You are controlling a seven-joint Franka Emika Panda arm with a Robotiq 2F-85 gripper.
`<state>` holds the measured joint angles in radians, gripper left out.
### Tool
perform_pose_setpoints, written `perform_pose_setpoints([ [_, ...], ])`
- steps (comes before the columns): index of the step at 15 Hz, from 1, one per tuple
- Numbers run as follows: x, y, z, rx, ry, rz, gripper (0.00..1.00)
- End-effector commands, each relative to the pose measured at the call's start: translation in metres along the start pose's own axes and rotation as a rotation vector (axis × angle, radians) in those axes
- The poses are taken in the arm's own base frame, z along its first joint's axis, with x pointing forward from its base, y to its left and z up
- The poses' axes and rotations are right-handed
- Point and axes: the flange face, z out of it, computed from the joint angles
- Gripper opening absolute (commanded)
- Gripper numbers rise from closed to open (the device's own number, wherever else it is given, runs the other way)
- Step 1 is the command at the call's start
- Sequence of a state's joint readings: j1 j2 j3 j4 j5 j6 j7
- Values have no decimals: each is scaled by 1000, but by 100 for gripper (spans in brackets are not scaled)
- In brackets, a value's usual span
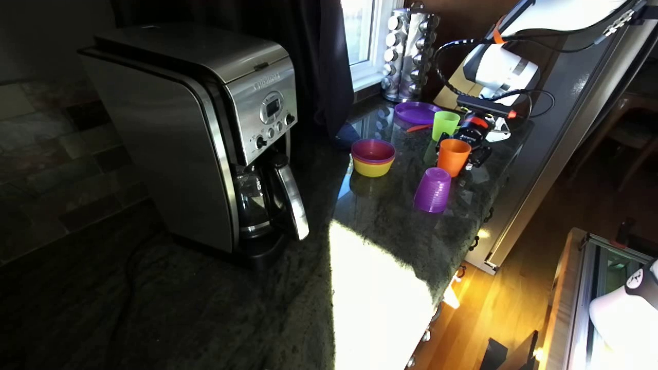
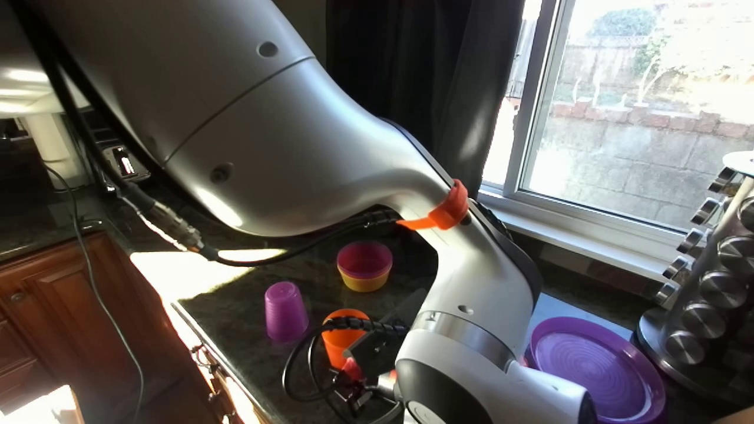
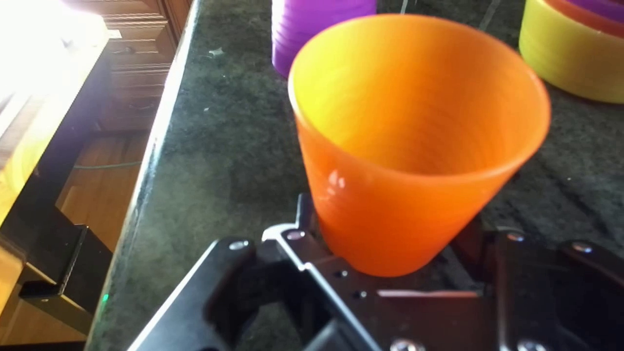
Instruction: Place the orange cup upside down.
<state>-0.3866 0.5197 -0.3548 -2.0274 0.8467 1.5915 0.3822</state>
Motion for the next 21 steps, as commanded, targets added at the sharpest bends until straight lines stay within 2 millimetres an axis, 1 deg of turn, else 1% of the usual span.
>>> perform_pose_setpoints([
  [1, -22, -2, -5, 59, 21, -12, 42],
  [5, -57, 1, -17, 102, 101, -46, 42],
  [8, -81, 4, -26, 160, 231, -64, 42],
  [11, -108, 7, -34, 238, 392, -78, 42],
  [13, -122, 9, -39, 278, 495, -85, 42],
  [17, -144, 15, -44, 320, 687, -99, 42],
  [21, -163, 17, -38, 326, 870, -165, 42],
])
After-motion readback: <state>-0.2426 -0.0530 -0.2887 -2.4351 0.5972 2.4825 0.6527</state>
